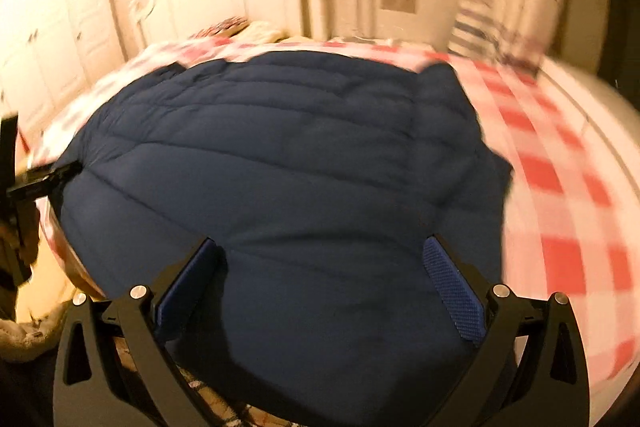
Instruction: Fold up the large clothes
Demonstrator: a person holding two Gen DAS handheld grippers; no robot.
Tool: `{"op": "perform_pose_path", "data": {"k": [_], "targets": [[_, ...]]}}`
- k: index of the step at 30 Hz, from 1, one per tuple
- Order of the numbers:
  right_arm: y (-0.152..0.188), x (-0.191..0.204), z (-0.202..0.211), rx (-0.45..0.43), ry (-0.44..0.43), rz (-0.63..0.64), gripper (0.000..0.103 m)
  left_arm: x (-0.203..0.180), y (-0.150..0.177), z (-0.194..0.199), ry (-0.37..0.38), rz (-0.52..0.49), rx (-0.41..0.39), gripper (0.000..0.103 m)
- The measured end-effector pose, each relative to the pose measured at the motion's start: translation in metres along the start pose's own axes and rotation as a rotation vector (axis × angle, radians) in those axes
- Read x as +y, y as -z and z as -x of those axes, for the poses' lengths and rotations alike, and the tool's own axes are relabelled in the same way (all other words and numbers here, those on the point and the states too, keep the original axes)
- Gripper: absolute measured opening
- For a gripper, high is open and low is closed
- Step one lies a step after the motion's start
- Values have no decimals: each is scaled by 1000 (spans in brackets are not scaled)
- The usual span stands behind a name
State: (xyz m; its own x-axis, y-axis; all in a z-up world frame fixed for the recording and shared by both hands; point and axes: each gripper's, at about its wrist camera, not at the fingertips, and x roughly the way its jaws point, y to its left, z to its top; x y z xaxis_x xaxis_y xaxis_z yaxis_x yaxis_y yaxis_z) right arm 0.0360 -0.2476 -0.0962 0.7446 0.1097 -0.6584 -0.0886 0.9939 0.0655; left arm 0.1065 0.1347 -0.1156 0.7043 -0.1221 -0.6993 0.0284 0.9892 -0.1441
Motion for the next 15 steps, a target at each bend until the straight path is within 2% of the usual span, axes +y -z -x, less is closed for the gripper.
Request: {"op": "perform_pose_path", "data": {"k": [3,6,8,10,12,15], "targets": [[2,0,-6,-8,-3,-1,99,-8,0,1,-42,-31,-11,101],[1,3,-7,7,6,8,99,-8,-1,5,-57,-18,-7,101],[-1,2,-3,25,15,2,98,-15,1,18,-119,-29,-34,101],[-4,5,9,29,70,-7,98,-24,2,34,-161,-69,-99,101],[-2,8,25,-8,76,10,98,-39,2,52,-144,-119,-171,101],[10,9,38,-30,59,29,98,-63,-5,54,-118,-186,-189,101]]}}
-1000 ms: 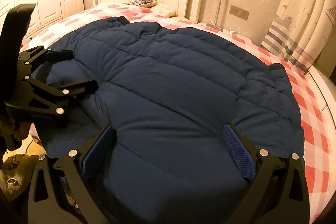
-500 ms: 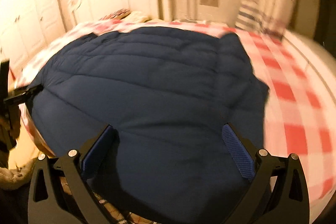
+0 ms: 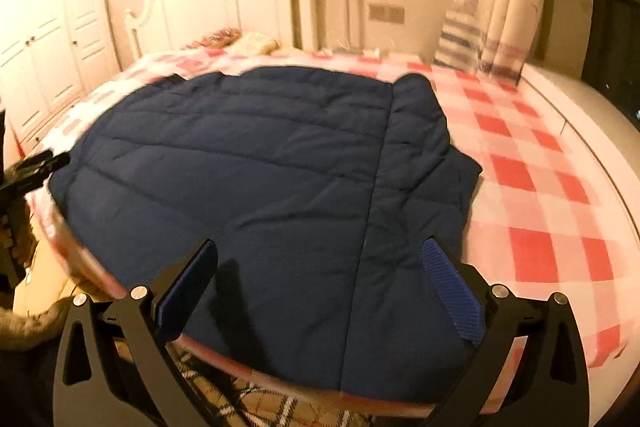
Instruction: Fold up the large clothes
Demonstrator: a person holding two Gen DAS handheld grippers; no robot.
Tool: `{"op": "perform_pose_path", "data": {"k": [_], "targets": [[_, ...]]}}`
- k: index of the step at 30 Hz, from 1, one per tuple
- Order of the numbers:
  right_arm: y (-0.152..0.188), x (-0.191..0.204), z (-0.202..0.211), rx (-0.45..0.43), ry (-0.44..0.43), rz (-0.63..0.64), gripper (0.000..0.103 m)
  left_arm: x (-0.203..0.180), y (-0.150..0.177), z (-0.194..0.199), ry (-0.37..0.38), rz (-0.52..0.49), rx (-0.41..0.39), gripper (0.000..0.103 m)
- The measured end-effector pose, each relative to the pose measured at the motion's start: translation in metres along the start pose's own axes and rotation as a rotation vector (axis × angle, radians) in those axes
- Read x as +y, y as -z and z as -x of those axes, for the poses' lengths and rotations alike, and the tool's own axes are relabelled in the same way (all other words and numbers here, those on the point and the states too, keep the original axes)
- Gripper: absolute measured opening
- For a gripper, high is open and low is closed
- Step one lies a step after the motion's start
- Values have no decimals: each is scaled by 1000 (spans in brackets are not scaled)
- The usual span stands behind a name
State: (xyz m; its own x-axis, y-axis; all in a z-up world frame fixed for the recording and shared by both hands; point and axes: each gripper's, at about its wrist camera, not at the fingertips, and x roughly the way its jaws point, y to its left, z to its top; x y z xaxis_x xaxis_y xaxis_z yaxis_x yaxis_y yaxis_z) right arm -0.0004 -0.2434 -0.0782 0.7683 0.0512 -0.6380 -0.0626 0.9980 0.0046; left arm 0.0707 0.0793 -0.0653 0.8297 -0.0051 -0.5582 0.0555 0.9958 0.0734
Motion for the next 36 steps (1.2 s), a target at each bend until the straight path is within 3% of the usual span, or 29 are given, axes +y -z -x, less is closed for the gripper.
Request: {"op": "perform_pose_path", "data": {"k": [2,6,8,10,12,14,16,19,22,23,24,26,36], "targets": [[10,-4,-8,28,-10,-11,98,-17,-6,-11,8,-43,10,101],[20,-11,-18,9,-50,-48,99,-48,-3,-60,-26,-115,150,101],[11,-10,-16,53,-39,-51,98,-50,-5,-58,-32,-112,150,101],[-2,-10,-12,65,-17,-51,98,-52,-16,-51,4,-131,141,101],[-25,-12,-7,17,-19,-53,98,-56,-41,-41,-30,-157,73,101],[-50,-14,-14,-3,-10,-70,98,-62,-66,-39,-17,-177,17,101],[-79,-11,-34,-1,19,-69,98,-68,-89,-55,-2,-197,16,101],[-113,-12,-72,51,52,-93,98,-78,-113,-105,-40,-248,57,101],[-125,-10,-108,121,120,-66,98,-78,-106,-154,-88,-289,148,101],[-121,-10,-127,168,167,-29,98,-75,-96,-174,-63,-271,218,101],[-115,-14,-140,205,150,-23,98,-67,-93,-183,-5,-211,252,101],[-110,-31,-143,201,62,-116,98,-57,-94,-186,32,-148,265,101],[-109,-35,-143,225,55,-146,98,-59,-86,-187,7,-175,256,101]]}}
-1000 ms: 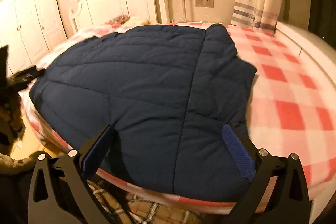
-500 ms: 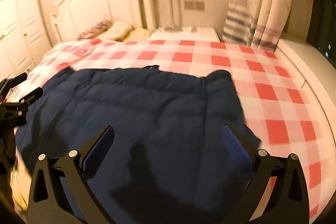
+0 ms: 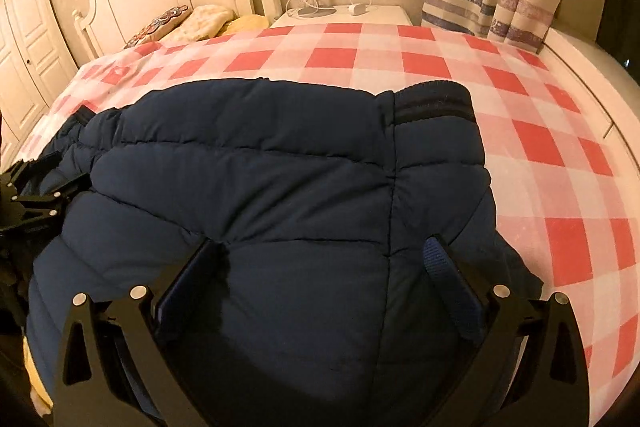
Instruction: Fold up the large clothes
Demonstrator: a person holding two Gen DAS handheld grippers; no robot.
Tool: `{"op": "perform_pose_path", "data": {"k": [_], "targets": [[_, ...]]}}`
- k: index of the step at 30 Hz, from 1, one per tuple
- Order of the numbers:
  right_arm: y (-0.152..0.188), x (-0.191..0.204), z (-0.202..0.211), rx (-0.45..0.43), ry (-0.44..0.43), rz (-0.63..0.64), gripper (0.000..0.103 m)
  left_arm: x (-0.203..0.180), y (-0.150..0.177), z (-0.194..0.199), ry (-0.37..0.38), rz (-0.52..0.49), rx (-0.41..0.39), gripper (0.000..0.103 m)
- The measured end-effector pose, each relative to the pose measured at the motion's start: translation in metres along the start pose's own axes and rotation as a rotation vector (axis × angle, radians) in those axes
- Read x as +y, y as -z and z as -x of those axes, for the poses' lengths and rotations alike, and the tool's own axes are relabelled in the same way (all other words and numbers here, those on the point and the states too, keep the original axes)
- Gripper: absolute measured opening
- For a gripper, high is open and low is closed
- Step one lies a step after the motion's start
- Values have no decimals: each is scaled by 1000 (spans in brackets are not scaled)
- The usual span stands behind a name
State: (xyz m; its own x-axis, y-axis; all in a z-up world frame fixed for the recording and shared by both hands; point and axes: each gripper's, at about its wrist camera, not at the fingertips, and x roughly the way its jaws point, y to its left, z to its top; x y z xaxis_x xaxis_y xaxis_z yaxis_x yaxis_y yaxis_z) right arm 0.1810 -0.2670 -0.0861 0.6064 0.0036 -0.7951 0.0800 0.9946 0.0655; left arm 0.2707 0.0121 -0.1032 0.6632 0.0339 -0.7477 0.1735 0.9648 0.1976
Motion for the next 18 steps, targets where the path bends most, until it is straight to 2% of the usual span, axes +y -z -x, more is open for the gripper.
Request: {"op": "perform_pose_path", "data": {"k": [3,8,10,13,15,18], "targets": [[-11,11,9,9,98,5,98,-1,0,-1,-6,-6,6,101],[-15,49,21,-90,47,127,98,0,0,-2,-6,-7,7,101],[-11,59,3,-39,67,187,98,0,0,-2,-5,-6,8,101],[-15,48,-7,3,0,138,98,0,-1,-4,2,-3,14,101],[-16,43,-7,8,-17,129,98,0,-1,-4,3,-2,13,101],[-9,40,3,-5,24,140,98,0,-2,-5,3,-3,14,101]]}}
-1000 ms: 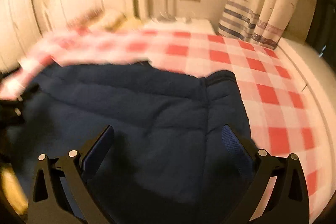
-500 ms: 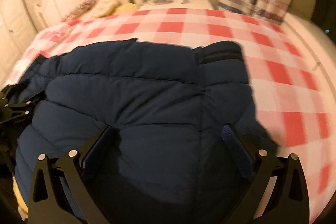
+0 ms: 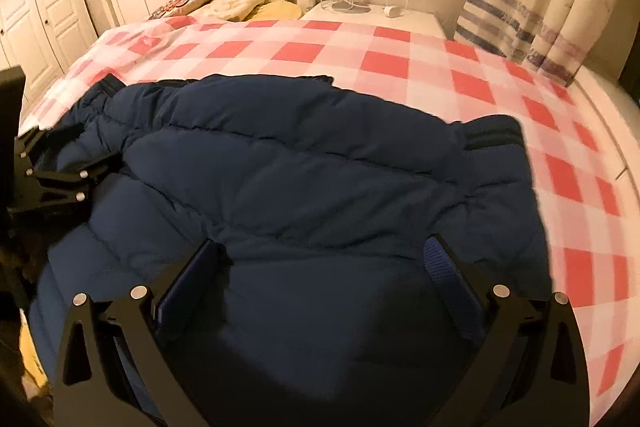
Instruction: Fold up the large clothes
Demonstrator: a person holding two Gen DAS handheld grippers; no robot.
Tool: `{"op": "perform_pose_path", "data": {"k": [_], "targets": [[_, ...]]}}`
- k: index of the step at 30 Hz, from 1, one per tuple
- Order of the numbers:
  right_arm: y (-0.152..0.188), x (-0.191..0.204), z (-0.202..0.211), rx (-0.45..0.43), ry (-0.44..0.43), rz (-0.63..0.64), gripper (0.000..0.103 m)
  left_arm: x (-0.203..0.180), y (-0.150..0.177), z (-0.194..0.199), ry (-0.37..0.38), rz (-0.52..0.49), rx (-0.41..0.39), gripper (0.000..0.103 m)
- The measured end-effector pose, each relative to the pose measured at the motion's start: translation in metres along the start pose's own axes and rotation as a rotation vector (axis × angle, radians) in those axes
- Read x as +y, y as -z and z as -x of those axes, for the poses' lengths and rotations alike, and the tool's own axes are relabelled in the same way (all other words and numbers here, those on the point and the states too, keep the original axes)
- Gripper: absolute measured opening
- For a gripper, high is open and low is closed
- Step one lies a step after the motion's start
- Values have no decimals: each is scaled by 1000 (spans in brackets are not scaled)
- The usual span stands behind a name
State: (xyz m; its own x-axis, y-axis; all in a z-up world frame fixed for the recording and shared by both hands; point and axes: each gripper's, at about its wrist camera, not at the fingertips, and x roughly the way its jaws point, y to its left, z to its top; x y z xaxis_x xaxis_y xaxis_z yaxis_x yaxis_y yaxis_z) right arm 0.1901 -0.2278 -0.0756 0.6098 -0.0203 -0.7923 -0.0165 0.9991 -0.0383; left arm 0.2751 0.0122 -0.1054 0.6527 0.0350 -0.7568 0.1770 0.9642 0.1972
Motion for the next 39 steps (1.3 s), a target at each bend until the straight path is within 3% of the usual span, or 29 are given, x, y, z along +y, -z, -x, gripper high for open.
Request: {"op": "perform_pose_path", "data": {"k": [3,7,12,15,18,21,25,31,33,35,37,39], "targets": [[16,-21,18,-13,13,-55,98,0,1,0,2,2,1,101],[55,-62,67,-96,37,-161,98,-1,1,0,13,10,6,101],[137,-116,118,-204,-137,-375,98,0,2,-1,13,9,5,101],[174,-130,125,-225,-151,-438,98,1,2,-1,14,8,5,101],[188,-136,122,-233,-193,-489,98,1,2,-1,10,5,6,101],[162,-124,117,-225,-114,-427,98,-1,3,-1,1,2,6,101],[88,-86,101,-255,-82,-272,98,-1,2,-2,0,-2,16,101],[-30,-9,23,-134,-20,-61,98,-2,1,-2,9,3,22,101],[-50,14,-5,-80,-12,9,98,-1,-1,-1,11,0,36,101],[-62,28,-40,6,63,85,97,-3,-8,4,-9,-13,50,101],[-65,17,-60,68,12,19,98,-6,-19,16,-3,-17,10,101],[-64,-2,-62,66,-61,-87,98,-13,-36,27,24,-36,-63,101]]}}
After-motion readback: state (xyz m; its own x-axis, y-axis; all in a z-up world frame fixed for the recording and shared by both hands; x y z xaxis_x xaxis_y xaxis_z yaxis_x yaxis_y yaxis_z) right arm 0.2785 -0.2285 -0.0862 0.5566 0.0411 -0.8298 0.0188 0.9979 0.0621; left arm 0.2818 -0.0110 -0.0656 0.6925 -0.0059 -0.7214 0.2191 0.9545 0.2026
